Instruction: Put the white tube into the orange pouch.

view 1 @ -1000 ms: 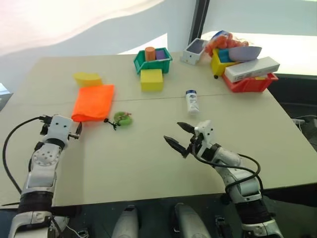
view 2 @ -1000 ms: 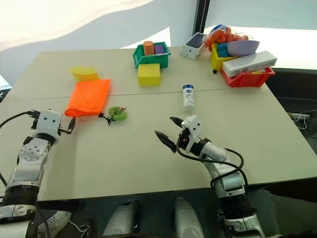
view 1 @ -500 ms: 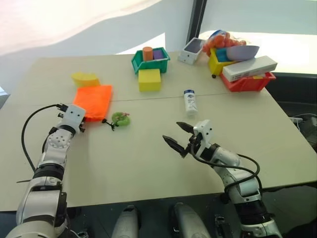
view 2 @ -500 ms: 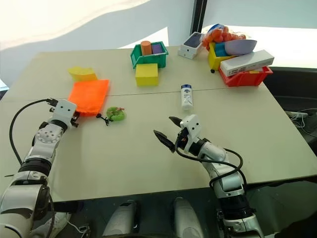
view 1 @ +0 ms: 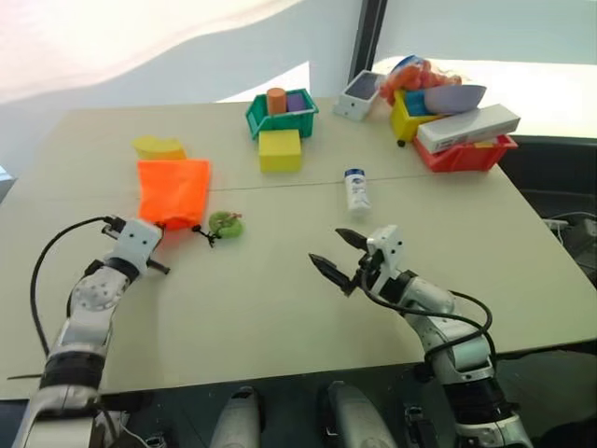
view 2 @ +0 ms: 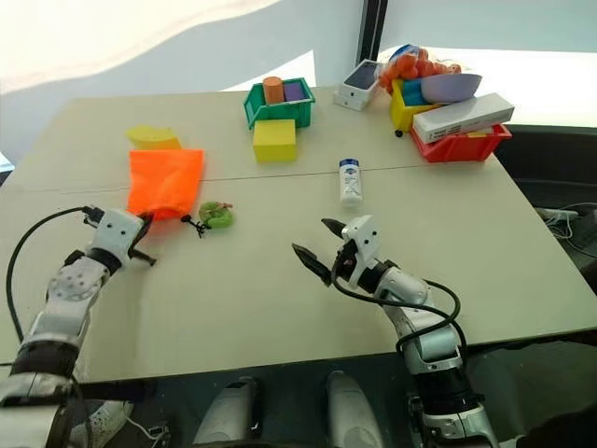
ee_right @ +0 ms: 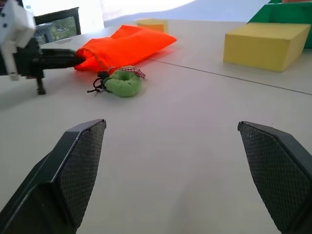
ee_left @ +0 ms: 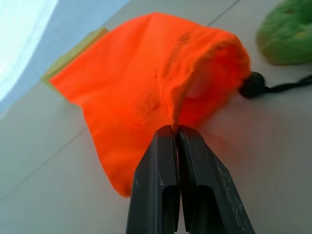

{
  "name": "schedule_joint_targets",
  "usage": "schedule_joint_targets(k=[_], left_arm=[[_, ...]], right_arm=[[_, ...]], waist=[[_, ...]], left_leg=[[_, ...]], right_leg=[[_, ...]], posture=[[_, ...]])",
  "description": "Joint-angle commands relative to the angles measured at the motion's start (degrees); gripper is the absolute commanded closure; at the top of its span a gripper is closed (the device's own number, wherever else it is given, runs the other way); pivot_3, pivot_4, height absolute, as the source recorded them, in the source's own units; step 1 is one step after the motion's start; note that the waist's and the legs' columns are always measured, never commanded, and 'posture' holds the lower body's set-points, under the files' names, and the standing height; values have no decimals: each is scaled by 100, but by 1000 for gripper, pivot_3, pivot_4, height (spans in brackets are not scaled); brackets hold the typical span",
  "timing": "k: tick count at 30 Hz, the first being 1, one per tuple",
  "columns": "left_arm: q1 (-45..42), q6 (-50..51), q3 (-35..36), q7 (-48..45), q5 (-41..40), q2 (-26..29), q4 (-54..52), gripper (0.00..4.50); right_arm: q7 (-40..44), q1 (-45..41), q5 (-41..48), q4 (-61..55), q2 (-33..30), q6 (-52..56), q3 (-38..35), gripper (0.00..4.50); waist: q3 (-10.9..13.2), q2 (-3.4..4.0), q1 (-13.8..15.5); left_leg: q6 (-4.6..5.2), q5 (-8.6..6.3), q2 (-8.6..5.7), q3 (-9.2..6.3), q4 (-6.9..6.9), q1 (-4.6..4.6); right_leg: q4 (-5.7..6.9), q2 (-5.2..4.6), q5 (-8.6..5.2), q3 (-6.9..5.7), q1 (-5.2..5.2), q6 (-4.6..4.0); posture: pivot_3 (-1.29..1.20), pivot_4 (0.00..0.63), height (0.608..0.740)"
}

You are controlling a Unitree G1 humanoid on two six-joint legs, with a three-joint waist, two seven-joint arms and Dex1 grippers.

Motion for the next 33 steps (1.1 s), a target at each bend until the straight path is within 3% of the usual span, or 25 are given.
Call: schedule_joint_targets(k=[1, 6, 13, 16, 20, 30, 33], left_arm=[[539, 1031, 303, -228, -425, 131, -1630, 4343], [999, 2099, 477, -216, -678, 59, -2949, 4343], [586, 1780, 639, 290, -420, -216, -2026, 4343], [193, 1491, 715, 507, -352, -355, -1365, 3054], [-532, 800, 573, 1033, 187, -227, -75, 1001], [-1978, -475, 138, 1245, 702, -164, 2378, 1001], [-2269, -688, 99, 1210, 732, -144, 2913, 1820]], right_arm=[[3, -99, 20, -30, -48, -54, -113, 0], [-15, -319, -55, 306, -91, -138, -189, 0], [-7, -367, -150, 420, 21, -244, -57, 0], [-35, -359, -184, 410, 71, -257, -20, 0], [-65, -297, -208, 352, 106, -263, -19, 0], [-209, -103, -241, 175, 156, -278, 0, 0], [-239, -67, -247, 135, 180, -282, 16, 0]], waist=[[1, 1, 28], [1, 1, 34], [1, 2, 7], [0, 0, 13], [-1, -1, 36], [-1, -2, 32], [-1, -2, 14]], left_leg=[[0, 0, -1, 0, 1, 0], [0, 0, -2, 7, 15, -3], [1, 0, 0, 7, 5, 1], [1, 0, 0, 5, 10, -2], [1, 0, -3, 5, 13, -3], [1, 1, -4, 5, 12, -5], [1, 1, -4, 6, 11, -4]], right_leg=[[-1, -1, -2, 0, 2, -5], [-7, -9, -14, 0, 7, 3], [-4, 2, -14, 1, 4, 6], [-4, 4, -14, -1, 4, 9], [-4, 2, -13, -1, 4, 10], [-2, 2, 11, -4, 4, 18], [-2, 2, 11, -4, 4, 19]], posture=[[0, 150, 740], [0, 150, 740], [0, 150, 740], [0, 150, 740], [0, 150, 740], [0, 150, 740], [0, 150, 740]])
